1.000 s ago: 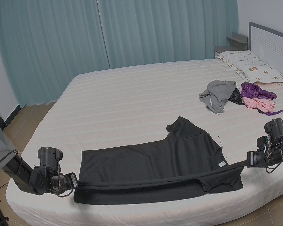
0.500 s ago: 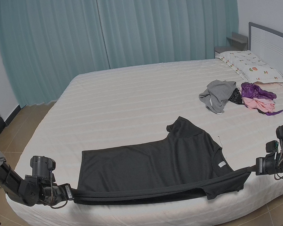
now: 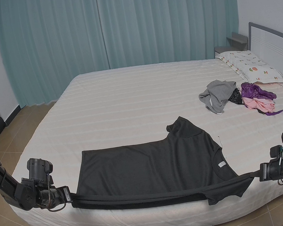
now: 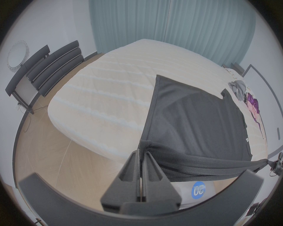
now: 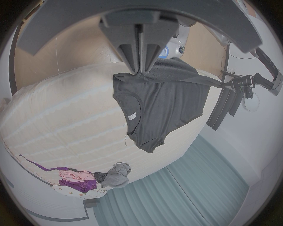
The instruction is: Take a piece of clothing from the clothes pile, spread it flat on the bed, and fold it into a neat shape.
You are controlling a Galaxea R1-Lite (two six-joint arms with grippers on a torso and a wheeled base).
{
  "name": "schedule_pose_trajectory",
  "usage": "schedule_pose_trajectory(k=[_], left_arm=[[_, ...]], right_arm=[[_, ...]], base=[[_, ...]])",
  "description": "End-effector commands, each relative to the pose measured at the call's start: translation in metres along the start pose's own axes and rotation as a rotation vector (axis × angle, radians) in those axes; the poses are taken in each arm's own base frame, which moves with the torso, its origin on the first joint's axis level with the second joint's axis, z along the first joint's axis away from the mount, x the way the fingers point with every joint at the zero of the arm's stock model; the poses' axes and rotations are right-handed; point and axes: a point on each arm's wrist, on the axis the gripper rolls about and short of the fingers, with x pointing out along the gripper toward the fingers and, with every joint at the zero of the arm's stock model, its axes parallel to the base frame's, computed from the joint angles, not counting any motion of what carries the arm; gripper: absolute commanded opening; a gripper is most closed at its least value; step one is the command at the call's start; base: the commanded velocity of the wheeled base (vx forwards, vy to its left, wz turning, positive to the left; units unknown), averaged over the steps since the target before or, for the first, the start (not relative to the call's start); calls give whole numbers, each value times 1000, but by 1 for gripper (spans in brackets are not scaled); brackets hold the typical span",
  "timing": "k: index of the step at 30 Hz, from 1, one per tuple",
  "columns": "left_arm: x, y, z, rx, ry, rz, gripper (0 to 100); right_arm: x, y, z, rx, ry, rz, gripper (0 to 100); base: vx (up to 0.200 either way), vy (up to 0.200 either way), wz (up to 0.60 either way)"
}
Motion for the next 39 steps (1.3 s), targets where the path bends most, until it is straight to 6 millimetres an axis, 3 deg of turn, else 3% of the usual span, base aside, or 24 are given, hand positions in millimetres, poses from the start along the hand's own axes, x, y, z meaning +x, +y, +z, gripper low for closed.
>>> schedule_pose_trajectory(k=[1, 4, 11, 20, 32, 33, 39], left_arm=[[6, -4, 8, -6, -13, -10, 0], [21, -9, 21, -14, -25, -12, 0], [47, -18, 29, -4, -10, -11, 0], [93, -39, 53, -20, -37, -12, 0], [113, -48, 59, -42, -19, -2, 0], [119, -50, 59, -51, -16, 13, 100], [120, -52, 64, -92, -31, 5, 100]], right_arm=[[9, -1, 4, 1, 14, -4, 0], [25, -4, 15, 13, 28, -15, 0], [53, -10, 25, 34, 63, -28, 0], [109, -20, 47, 94, 78, -78, 0], [133, -17, 53, 88, 82, -68, 0], [137, -16, 53, 82, 87, -64, 100], [138, -8, 58, 111, 68, -48, 100]], base=[[0, 0, 0], [0, 0, 0], [0, 0, 0], [0, 0, 0], [0, 0, 0], [0, 0, 0], [0, 0, 0]])
